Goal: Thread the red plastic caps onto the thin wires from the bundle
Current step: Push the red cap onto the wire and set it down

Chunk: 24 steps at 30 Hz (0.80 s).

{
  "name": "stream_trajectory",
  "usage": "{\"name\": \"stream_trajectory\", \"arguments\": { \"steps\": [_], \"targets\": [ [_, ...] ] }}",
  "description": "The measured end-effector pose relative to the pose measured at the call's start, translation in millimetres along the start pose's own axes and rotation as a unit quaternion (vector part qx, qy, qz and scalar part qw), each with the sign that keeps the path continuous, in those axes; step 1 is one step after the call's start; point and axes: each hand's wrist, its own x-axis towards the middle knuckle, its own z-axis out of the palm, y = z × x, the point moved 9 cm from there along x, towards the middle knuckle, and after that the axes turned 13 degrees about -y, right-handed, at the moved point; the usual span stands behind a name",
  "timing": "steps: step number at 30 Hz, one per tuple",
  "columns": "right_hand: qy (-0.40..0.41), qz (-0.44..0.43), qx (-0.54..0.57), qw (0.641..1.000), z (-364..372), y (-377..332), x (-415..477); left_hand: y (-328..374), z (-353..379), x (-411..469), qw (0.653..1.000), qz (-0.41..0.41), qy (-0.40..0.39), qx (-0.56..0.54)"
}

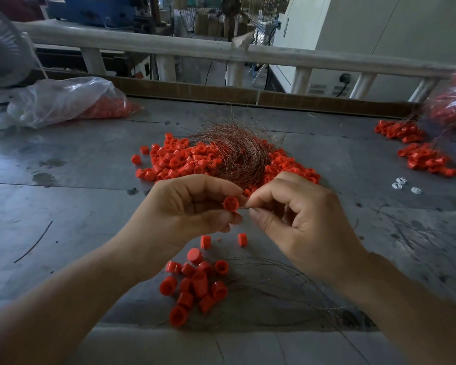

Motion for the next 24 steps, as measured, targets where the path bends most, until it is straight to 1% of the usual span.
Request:
{"name": "stream_trajectory", "arguments": {
  "steps": [6,16,22,24],
  "targets": [
    [0.011,0.021,0.014,1.0,-4.9,3.0,-2.7,-4.5,-2.6,3.1,0.999,-0.008,0.007,-0.037],
    [0.004,0.032,0.021,0.999,-3.3,4.0,-0.7,-4.1,-2.1,0.0,1.0,-0.011,0.007,-0.026],
    [-0.009,0.031,0.051,0.998,-3.4,3.6,-1.5,-3.3,-0.6,0.1,0.996,-0.011,-0.004,-0.083],
    [-0.008,0.035,0.091,0.995,-3.3,5.6,-1.4,-2.2,-0.2,-0.1,0.995,-0.007,-0.008,-0.103]
  ]
}}
